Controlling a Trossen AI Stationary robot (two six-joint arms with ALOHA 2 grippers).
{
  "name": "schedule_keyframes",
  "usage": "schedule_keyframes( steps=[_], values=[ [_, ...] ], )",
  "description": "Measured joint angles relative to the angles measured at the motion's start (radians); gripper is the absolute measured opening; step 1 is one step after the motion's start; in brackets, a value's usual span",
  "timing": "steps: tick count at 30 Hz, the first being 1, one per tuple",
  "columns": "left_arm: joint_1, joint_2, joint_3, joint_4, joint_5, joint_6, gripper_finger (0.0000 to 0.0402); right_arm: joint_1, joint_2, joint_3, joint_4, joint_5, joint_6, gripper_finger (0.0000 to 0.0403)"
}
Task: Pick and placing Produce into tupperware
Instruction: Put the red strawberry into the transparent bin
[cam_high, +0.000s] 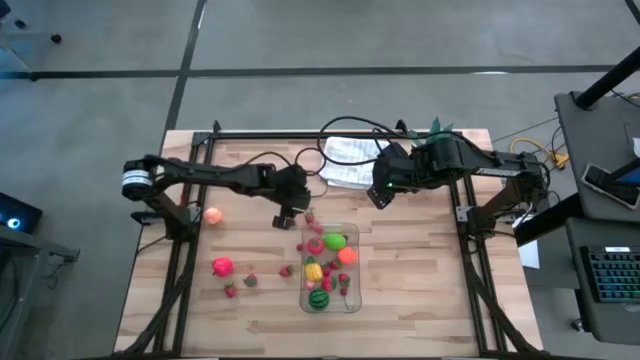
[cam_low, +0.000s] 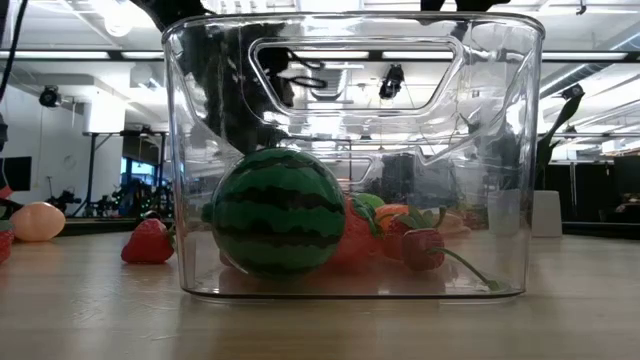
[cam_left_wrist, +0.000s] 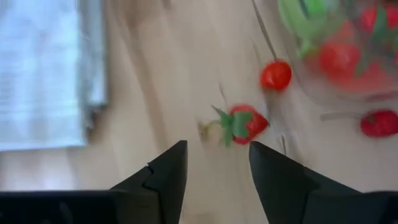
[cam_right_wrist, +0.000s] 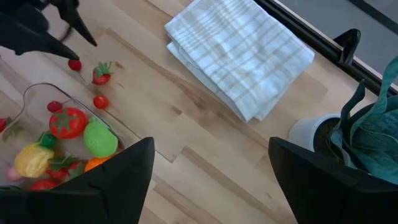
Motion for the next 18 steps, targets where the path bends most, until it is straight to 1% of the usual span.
schedule_keyframes(
  steps=[7, 14, 18],
  values=[
    [-0.007, 0.099, 0.000, 0.033, 0.025, 0.003, 0.0157, 0.000, 0.000, 0.000, -0.009, 0.000, 0.009, 0.0313],
    [-0.009, 0.137, 0.015, 0.068, 0.025, 0.003, 0.0157, 0.000, 0.000, 0.000, -0.027, 0.000, 0.027, 0.0309],
    [-0.012, 0.150, 0.030, 0.078, 0.023, 0.003, 0.0157, 0.000, -0.001, 0.000, -0.027, 0.000, 0.027, 0.0313]
  ],
)
